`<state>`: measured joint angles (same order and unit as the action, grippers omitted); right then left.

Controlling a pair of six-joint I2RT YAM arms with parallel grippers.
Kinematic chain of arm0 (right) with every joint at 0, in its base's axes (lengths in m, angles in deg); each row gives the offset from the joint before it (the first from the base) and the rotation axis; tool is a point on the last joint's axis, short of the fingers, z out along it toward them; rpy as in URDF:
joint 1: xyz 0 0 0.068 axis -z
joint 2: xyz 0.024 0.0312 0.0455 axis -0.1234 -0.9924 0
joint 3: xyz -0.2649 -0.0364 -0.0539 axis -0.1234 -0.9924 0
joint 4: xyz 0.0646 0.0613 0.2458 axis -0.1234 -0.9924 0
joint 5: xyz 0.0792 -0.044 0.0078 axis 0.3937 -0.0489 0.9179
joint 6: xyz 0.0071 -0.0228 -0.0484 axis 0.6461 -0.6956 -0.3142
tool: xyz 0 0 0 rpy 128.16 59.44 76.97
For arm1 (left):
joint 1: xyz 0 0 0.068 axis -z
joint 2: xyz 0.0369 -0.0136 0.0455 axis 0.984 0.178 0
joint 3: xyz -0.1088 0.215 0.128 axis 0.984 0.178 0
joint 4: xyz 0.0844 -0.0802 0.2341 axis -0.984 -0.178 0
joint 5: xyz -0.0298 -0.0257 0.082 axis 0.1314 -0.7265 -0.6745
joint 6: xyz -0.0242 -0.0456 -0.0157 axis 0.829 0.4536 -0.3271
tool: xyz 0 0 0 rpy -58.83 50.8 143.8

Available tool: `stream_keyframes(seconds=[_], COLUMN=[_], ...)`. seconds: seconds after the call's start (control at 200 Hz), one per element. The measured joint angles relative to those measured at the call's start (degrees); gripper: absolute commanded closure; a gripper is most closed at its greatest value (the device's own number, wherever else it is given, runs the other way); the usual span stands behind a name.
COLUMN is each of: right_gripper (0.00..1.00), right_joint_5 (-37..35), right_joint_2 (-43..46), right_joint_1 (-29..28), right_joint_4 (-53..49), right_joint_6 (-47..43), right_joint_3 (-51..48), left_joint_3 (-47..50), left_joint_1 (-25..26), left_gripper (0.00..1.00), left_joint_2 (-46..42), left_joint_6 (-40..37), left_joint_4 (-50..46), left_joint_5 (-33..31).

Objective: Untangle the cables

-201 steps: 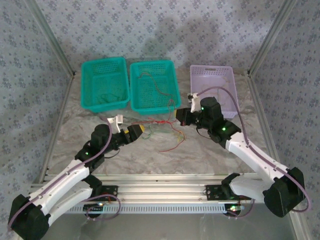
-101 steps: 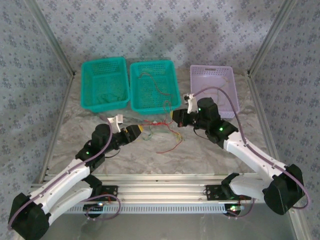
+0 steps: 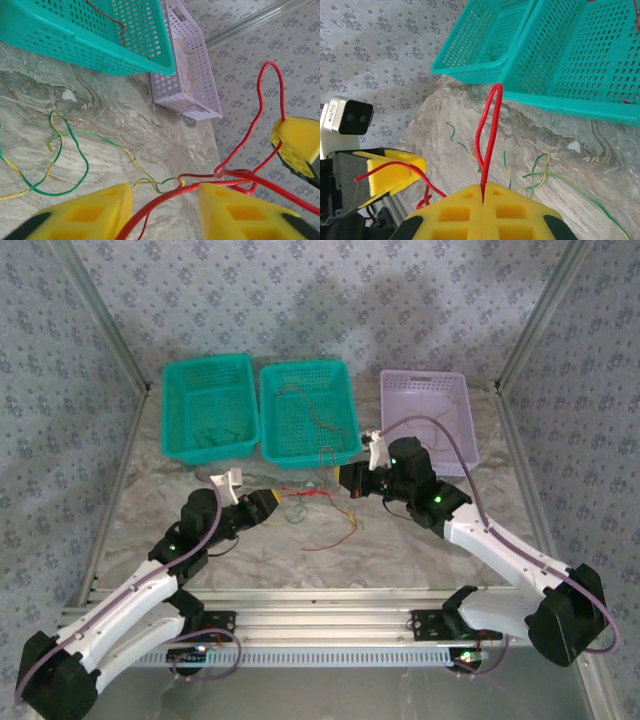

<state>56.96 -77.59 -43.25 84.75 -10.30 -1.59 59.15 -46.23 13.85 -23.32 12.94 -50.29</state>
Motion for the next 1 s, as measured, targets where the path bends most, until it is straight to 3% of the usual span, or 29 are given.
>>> stream_keyframes(seconds=[0.22,0.32,0.385,0.69,0.999], right_gripper=[1.00,1.00,1.00,1.00,1.00], right_joint_5=[-0.02,-0.02,-0.04,-2.73,-6.99], right_joint_2=[0.00,0.00,0.02,0.28,1.81], right_joint_1=[0.00,0.00,0.00,0.42,8.00], right_joint_4=[0.09,0.11,0.13,-1.14,-5.22], right_joint_6=[0.02,0.02,0.02,-0.33,-0.44], right_joint_3=[-0.13,-0.17,-0.17,-0.17,-2.21], left_joint_3=[0.00,0.00,0.00,-1.09,-7.67], left_joint_1=[0.00,0.00,0.00,0.00,-0.20], left_gripper=[0.81,0.89,1.00,1.00,1.00], left_joint_2=[0.00,-0.02,-0.02,-2.10,-6.19], left_joint_6=[0.07,0.09,-0.04,-1.53,-6.64], left_joint_4=[-0.11,-0.13,-0.15,-3.45,-11.52], left_joint_5=[-0.20,-0.37,-0.42,-1.05,-2.43])
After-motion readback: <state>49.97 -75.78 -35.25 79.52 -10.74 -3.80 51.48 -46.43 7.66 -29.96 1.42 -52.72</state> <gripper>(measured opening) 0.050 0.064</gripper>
